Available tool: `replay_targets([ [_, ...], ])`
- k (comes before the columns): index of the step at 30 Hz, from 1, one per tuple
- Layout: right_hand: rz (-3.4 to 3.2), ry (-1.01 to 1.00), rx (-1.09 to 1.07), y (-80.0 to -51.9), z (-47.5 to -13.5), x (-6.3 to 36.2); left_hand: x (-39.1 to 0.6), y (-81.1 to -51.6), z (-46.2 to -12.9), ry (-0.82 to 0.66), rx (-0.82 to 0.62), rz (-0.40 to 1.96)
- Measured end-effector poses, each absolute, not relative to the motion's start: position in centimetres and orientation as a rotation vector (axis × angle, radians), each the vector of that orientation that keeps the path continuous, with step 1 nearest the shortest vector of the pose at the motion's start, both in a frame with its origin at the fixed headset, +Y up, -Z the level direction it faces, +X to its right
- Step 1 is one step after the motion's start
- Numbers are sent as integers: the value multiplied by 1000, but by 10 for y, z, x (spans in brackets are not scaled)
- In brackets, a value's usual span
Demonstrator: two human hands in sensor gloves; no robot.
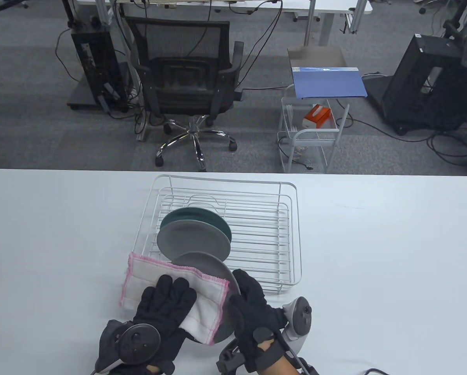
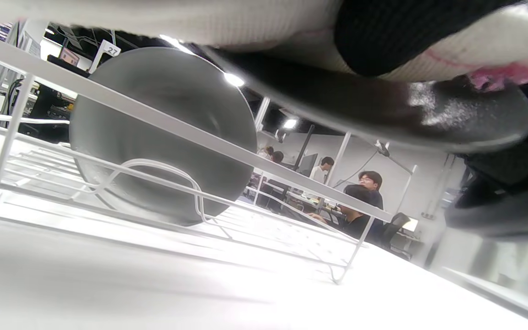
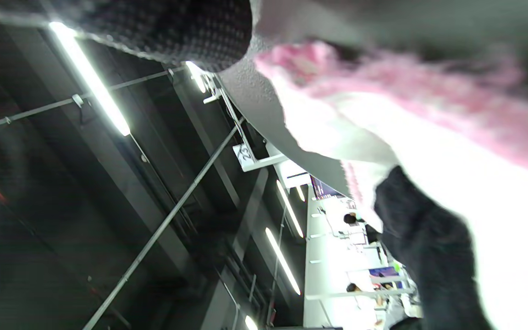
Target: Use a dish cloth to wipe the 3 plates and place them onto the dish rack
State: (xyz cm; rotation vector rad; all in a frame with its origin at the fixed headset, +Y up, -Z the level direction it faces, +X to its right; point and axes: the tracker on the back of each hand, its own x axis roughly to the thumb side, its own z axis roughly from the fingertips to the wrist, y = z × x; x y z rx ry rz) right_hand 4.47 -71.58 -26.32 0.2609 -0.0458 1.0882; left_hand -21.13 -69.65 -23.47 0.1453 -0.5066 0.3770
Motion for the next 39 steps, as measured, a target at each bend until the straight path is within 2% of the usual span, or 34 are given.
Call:
replay_targets([
  [12,1051,-111,225,-717,-263,51,-194,-706,-233,-682,-46,387],
  [22,1118,7,341,-719,-263,32,-179,-704,-222,-780,7,354],
  [29,1166,105,353,-731,-258,12,-186,-699,-223,-720,109,334],
  [39,1195,148,330,-731,-257,13,-198,-699,-230,-599,182,359],
])
